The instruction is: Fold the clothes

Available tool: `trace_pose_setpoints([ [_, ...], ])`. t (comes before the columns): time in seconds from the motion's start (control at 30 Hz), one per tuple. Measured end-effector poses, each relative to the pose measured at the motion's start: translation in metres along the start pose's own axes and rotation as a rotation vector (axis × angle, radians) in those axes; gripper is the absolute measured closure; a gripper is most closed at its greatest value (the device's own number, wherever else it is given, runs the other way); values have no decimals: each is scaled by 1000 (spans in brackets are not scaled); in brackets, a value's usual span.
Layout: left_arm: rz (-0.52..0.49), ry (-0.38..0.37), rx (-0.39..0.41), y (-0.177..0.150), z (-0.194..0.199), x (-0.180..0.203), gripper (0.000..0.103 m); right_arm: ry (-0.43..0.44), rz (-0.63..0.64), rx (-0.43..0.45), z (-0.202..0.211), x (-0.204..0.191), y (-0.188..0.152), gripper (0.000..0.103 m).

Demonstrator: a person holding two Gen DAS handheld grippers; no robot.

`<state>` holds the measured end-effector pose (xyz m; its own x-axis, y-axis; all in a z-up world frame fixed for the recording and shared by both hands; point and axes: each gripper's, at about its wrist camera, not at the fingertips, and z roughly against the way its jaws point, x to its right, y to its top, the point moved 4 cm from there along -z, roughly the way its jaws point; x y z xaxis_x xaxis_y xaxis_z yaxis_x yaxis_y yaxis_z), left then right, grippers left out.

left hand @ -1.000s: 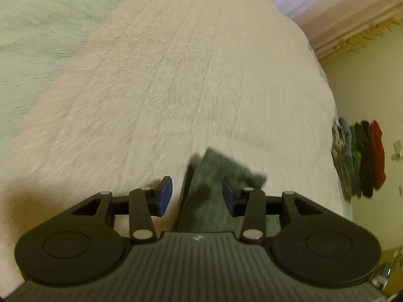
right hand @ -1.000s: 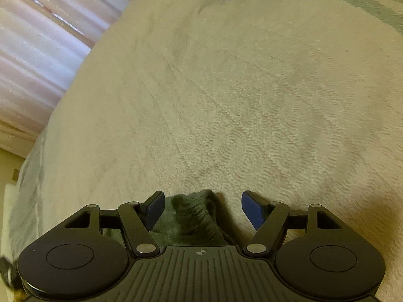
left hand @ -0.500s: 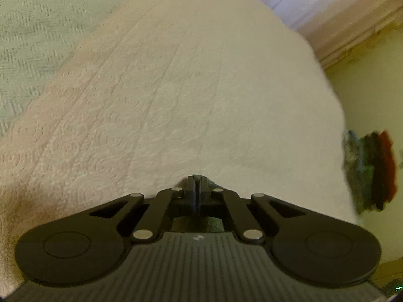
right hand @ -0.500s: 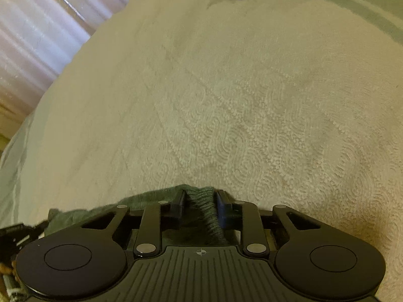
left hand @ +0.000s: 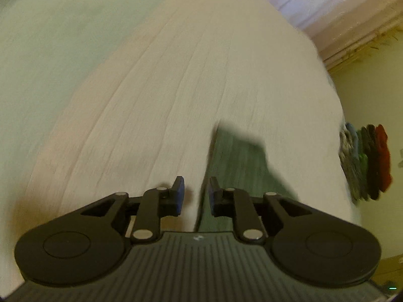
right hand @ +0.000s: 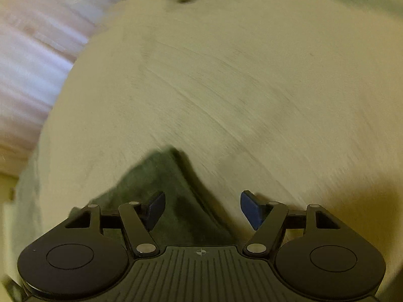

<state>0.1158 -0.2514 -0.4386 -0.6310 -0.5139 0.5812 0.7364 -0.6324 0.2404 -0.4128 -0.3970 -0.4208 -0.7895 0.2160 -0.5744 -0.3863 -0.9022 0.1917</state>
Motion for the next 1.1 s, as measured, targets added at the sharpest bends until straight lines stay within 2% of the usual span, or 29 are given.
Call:
trace_pose_setpoints([
  [0.13,195,24,-88,-68,29,-43,76,64,-115,-26,5,20,-18,34],
  [0.23,324,19,-116,-109,33,-62,72,98,-167,-17,-4,21,-22,34],
  [0.33,440,-20,-75,-128,30,-70,72,108,-172,-3,-13,21,-25,34],
  [0.4,506,-73,-54,-132,28,-68,72,112,-173,2,-19,19,-26,34],
  [0.5,540,-126,-27,-136,33,-69,72,121,-180,6,-23,21,-26,34],
  [0.6,538,-132,-7,-138,42,-72,71,132,-185,4,-18,23,-25,34],
  [0.67,481,-118,-21,-137,40,-67,71,139,-187,5,-17,25,-25,34],
  [0.77,356,-97,-47,-129,17,-53,71,155,-206,22,-15,30,-28,38],
  [0.83,325,-74,-54,-128,6,-55,86,160,-237,32,-11,34,-30,56],
  [0.87,326,-70,-56,-127,5,-56,88,163,-248,36,-12,36,-31,57],
  [0.9,333,-68,-56,-127,5,-58,93,165,-258,40,-13,37,-32,64],
  [0.93,319,-64,-54,-127,7,-56,99,168,-257,42,-12,37,-32,78],
  [1.0,281,-56,-48,-127,14,-51,102,172,-243,48,-11,36,-32,85],
  [1.1,259,-49,-47,-127,21,-45,102,148,-165,47,-5,27,-24,87],
])
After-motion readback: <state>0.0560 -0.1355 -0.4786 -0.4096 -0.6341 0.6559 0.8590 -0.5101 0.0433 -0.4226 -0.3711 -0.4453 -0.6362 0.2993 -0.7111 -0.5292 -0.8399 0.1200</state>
